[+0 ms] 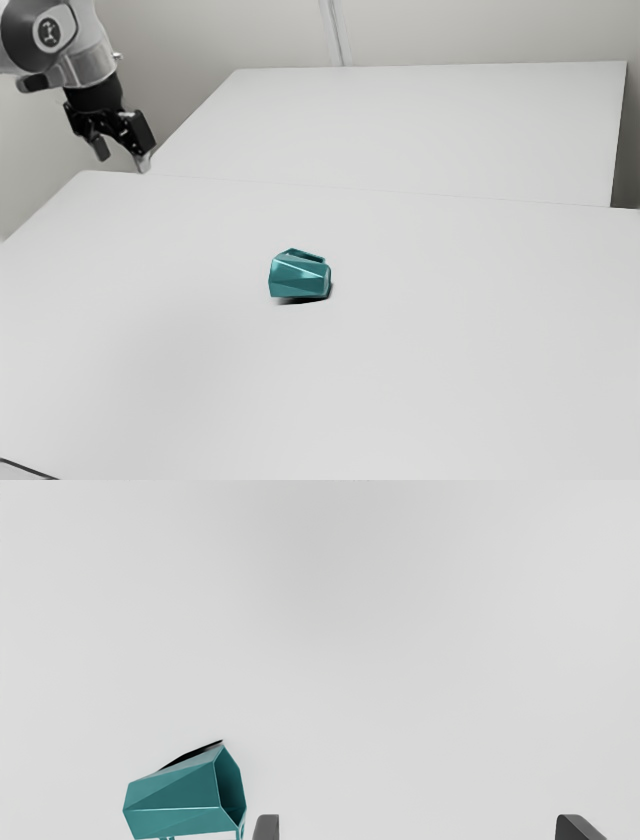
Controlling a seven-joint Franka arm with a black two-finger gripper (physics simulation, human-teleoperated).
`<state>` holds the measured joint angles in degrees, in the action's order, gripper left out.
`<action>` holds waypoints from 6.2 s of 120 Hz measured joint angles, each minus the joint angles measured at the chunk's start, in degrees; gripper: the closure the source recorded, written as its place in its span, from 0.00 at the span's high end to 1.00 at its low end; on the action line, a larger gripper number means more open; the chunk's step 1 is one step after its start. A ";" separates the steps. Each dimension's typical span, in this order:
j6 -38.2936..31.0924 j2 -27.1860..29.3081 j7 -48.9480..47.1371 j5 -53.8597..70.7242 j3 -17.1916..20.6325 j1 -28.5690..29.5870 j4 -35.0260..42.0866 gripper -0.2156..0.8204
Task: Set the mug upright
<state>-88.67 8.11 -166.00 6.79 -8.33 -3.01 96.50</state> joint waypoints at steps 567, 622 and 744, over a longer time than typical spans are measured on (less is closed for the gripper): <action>-55.51 -4.29 0.01 -3.83 9.01 -0.62 40.92 0.03; -54.52 -5.75 0.00 -3.63 9.11 -0.65 40.80 0.40; -21.75 -7.82 0.00 -3.79 8.12 -1.15 6.34 0.79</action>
<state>-110.42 0.28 -166.00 3.00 -0.21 -4.16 102.84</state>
